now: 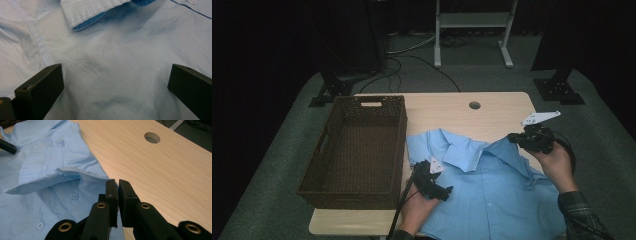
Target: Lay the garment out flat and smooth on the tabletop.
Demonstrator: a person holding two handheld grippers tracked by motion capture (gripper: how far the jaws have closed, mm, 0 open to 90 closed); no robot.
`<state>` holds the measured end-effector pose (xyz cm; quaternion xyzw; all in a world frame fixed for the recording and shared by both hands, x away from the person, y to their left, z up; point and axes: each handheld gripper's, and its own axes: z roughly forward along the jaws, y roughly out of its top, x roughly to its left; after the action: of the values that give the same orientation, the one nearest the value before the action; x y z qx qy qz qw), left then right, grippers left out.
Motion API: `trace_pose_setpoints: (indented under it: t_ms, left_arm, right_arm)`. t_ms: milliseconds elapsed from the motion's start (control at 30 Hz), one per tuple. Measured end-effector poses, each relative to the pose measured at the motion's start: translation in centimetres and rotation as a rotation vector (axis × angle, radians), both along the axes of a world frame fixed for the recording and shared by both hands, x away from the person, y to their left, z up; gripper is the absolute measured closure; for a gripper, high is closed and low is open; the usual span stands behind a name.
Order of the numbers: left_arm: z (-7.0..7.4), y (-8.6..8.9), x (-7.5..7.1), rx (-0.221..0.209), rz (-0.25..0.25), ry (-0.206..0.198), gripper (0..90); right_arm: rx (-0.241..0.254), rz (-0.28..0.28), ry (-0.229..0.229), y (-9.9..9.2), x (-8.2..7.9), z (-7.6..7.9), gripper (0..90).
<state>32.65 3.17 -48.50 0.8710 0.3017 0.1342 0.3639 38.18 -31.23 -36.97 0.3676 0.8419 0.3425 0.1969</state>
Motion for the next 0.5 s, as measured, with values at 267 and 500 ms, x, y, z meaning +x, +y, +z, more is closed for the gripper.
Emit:
trace_pose_setpoints:
  t_ms: [267,500]
  left_arm:
    - [0.0,0.0,0.0,-0.001,0.000,-0.002,0.0]
    - [0.0,0.0,0.0,0.000,-0.001,-0.001,0.0]
  right_arm:
    - [0.010,-0.022,0.002,-0.5,0.9,0.4,86.6]
    - [0.010,-0.040,0.006,-1.0,1.7,0.5,86.6]
